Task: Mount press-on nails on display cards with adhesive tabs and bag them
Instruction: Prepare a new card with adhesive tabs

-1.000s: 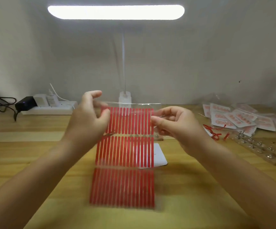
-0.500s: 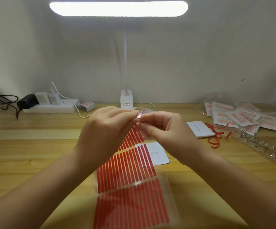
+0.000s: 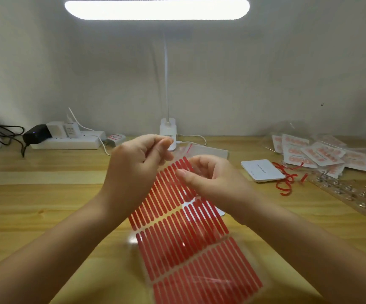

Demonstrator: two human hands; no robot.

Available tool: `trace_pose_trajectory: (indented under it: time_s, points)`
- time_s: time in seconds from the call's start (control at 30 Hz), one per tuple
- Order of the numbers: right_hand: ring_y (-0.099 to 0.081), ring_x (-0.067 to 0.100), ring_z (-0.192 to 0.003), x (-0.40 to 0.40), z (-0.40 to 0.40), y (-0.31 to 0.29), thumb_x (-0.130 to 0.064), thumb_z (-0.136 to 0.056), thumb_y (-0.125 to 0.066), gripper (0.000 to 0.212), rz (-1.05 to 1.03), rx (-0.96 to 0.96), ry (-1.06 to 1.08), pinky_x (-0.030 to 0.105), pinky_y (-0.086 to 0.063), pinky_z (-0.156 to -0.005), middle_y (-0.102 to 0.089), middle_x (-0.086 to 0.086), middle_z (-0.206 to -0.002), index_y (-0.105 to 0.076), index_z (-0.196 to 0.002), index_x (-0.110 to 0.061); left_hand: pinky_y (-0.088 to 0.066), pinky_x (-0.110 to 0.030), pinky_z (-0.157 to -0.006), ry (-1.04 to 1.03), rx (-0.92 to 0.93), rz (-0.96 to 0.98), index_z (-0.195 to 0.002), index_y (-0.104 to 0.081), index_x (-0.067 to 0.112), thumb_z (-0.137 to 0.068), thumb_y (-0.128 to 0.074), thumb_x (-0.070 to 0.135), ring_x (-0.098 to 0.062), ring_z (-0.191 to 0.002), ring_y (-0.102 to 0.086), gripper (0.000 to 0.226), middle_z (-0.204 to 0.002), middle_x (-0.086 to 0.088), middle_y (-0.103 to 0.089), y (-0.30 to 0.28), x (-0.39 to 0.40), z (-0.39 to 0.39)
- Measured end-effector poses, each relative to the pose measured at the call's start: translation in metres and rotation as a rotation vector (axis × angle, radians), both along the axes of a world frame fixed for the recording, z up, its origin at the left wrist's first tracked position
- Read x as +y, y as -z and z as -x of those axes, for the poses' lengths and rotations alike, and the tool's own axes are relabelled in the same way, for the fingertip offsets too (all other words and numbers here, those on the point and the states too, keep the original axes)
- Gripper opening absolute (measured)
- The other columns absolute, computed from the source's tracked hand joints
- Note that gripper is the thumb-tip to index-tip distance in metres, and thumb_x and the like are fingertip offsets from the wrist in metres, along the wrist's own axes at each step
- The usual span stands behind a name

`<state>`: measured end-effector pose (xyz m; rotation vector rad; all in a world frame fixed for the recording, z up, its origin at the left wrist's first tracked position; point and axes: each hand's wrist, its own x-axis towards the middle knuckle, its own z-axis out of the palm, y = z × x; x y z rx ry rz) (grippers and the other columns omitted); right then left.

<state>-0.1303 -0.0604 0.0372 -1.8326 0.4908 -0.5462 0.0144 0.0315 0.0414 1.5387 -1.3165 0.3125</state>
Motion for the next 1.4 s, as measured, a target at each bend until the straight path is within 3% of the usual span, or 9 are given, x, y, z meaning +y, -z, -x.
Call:
trace_pose_trajectory:
  time_s: [0.17, 0.43, 0.6, 0.7, 0.8, 0.97, 1.1, 1.23, 1.4]
  points:
    - [-0.062, 0.008, -0.056, -0.007, 0.004, -0.002, -0.019, -0.094, -0.06, 0.014, -0.043, -0.015, 0.075, 0.021, -0.048, -0.052, -0.069, 0.002, -0.068, -0.069, -0.088, -0.009, -0.053, -0.035, -0.08, -0.015, -0.193, -0.014, -0.117, -0.064, 0.004, -0.099, -0.042, 0.043, -0.017, -0.095, -0.064, 0.048, -0.106, -0.007, -0.069, 0.008, 0.0, 0.001]
    - [-0.071, 0.026, -0.073, -0.011, 0.005, -0.002, -0.022, -0.093, -0.061, 0.013, -0.012, -0.008, 0.064, 0.03, -0.057, -0.064, -0.072, 0.016, -0.083, -0.068, -0.09, -0.012, -0.055, -0.041, -0.065, -0.127, -0.649, -0.09, -0.094, -0.072, 0.002, -0.096, -0.051, 0.031, -0.029, -0.074, -0.066, 0.035, -0.085, -0.013, -0.071, 0.014, 0.004, 0.0]
    - [-0.067, 0.015, -0.061, -0.013, 0.004, -0.006, -0.016, -0.09, -0.064, 0.009, -0.023, 0.039, 0.023, 0.02, -0.054, -0.053, -0.072, 0.013, -0.077, -0.067, -0.084, -0.01, -0.055, -0.036, -0.06, -0.118, -0.314, -0.174, -0.091, -0.067, 0.002, -0.097, -0.055, 0.024, -0.019, -0.065, -0.067, 0.026, -0.074, -0.004, -0.069, 0.003, 0.002, -0.007]
    - [-0.068, 0.023, -0.067, -0.014, 0.006, -0.008, -0.018, -0.089, -0.066, 0.011, -0.043, 0.06, 0.029, 0.029, -0.057, -0.059, -0.072, 0.018, -0.083, -0.067, -0.086, -0.008, -0.052, -0.017, -0.059, 0.008, -0.064, -0.215, -0.093, -0.068, 0.011, -0.095, -0.056, 0.024, -0.008, -0.063, -0.067, 0.018, -0.07, 0.007, -0.068, -0.005, 0.002, -0.015]
    - [-0.066, 0.03, -0.067, -0.017, 0.009, -0.012, -0.019, -0.09, -0.066, 0.012, -0.018, 0.031, 0.072, 0.031, -0.057, -0.058, -0.07, 0.021, -0.083, -0.068, -0.086, -0.008, -0.055, -0.02, -0.063, 0.141, 0.301, -0.145, -0.095, -0.069, 0.014, -0.096, -0.049, 0.029, -0.012, -0.069, -0.069, 0.026, -0.073, -0.001, -0.072, -0.008, 0.002, -0.018]
    - [-0.068, 0.038, -0.075, -0.02, 0.013, -0.016, -0.02, -0.089, -0.067, 0.015, 0.012, -0.011, 0.128, 0.043, -0.059, -0.064, -0.069, 0.023, -0.082, -0.068, -0.089, -0.005, -0.055, -0.032, -0.072, -0.012, -0.342, -0.248, -0.099, -0.071, 0.011, -0.084, -0.054, 0.059, -0.014, -0.084, -0.066, 0.053, -0.096, 0.0, -0.071, -0.006, 0.007, -0.01]
    - [-0.071, 0.031, -0.07, -0.02, 0.013, -0.017, -0.022, -0.088, -0.067, 0.013, -0.035, -0.018, 0.111, 0.033, -0.06, -0.057, -0.07, 0.017, -0.081, -0.067, -0.089, -0.01, -0.055, -0.037, -0.064, -0.128, -0.518, -0.193, -0.088, -0.073, 0.004, -0.092, -0.056, 0.034, -0.024, -0.074, -0.066, 0.035, -0.085, -0.008, -0.072, 0.002, 0.006, -0.005]
    - [-0.07, 0.027, -0.064, -0.023, 0.014, -0.016, -0.02, -0.089, -0.066, 0.013, 0.009, -0.007, 0.064, 0.029, -0.058, -0.053, -0.07, 0.018, -0.077, -0.067, -0.087, -0.007, -0.043, -0.01, -0.051, -0.039, -0.296, -0.231, -0.087, -0.067, 0.007, -0.09, -0.049, 0.037, -0.003, -0.054, -0.059, 0.036, -0.067, 0.007, -0.064, -0.004, 0.007, -0.016]
    - [-0.068, 0.019, -0.062, -0.026, 0.012, -0.016, -0.019, -0.084, -0.067, 0.016, 0.013, 0.01, -0.044, 0.026, -0.057, -0.056, -0.072, 0.009, -0.073, -0.068, -0.09, -0.004, -0.048, -0.011, -0.049, 0.178, 0.114, -0.289, -0.082, -0.07, 0.015, -0.08, -0.059, 0.035, -0.006, -0.055, -0.066, 0.023, -0.06, 0.005, -0.067, -0.014, 0.007, -0.043]
